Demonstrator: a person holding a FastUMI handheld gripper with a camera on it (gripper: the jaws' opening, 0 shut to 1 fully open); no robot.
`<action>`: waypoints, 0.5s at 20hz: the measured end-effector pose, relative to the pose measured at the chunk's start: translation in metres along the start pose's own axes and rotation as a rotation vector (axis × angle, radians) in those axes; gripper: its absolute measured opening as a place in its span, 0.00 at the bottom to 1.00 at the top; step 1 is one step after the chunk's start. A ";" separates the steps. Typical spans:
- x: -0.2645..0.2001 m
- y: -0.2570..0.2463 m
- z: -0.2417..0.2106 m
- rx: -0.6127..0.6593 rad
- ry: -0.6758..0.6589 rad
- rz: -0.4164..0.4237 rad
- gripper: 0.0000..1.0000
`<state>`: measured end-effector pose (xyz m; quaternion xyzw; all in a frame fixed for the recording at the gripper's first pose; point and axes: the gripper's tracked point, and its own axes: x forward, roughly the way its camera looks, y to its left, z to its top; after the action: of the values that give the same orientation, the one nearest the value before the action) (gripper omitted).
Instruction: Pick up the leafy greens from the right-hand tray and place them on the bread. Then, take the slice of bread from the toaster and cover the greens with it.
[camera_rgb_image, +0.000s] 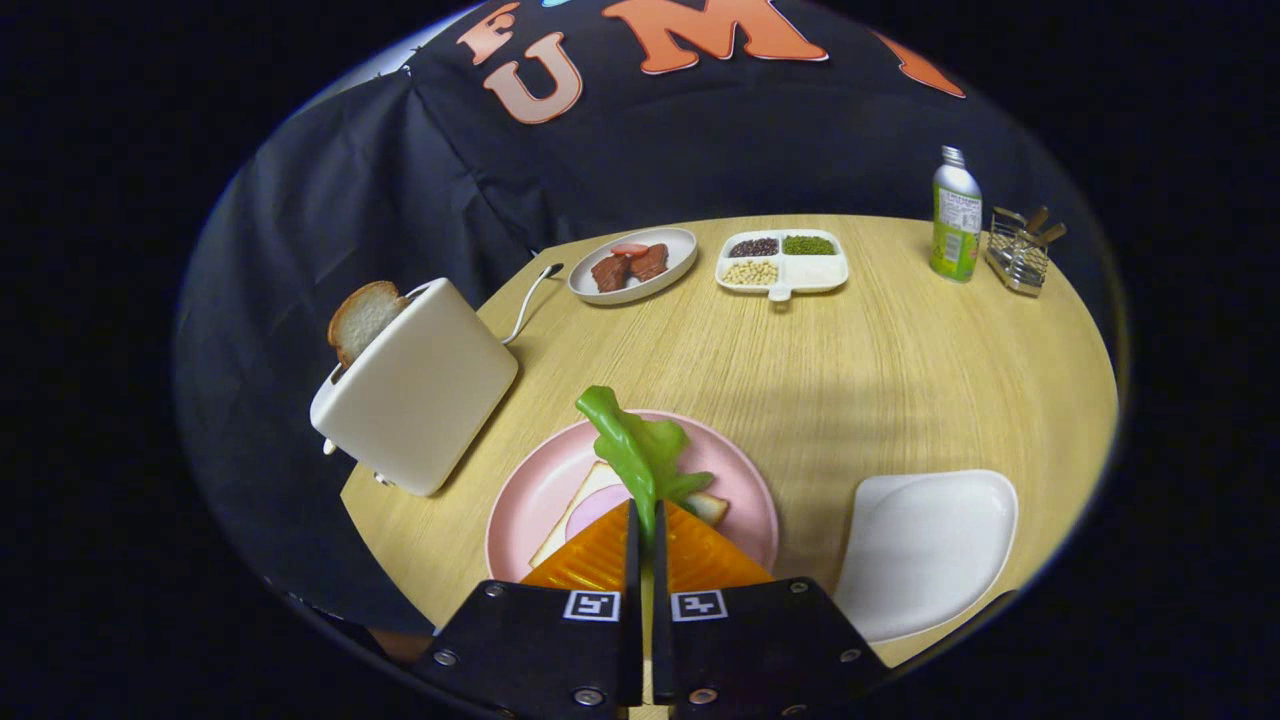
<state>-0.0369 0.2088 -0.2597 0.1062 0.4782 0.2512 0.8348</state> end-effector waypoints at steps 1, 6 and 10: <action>0.003 0.005 -0.002 -0.005 0.008 0.005 0.07; 0.018 0.018 -0.013 -0.073 0.051 -0.030 0.26; 0.018 0.019 -0.012 -0.124 0.069 -0.093 0.48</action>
<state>-0.0452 0.2333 -0.2716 0.0233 0.4948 0.2449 0.8335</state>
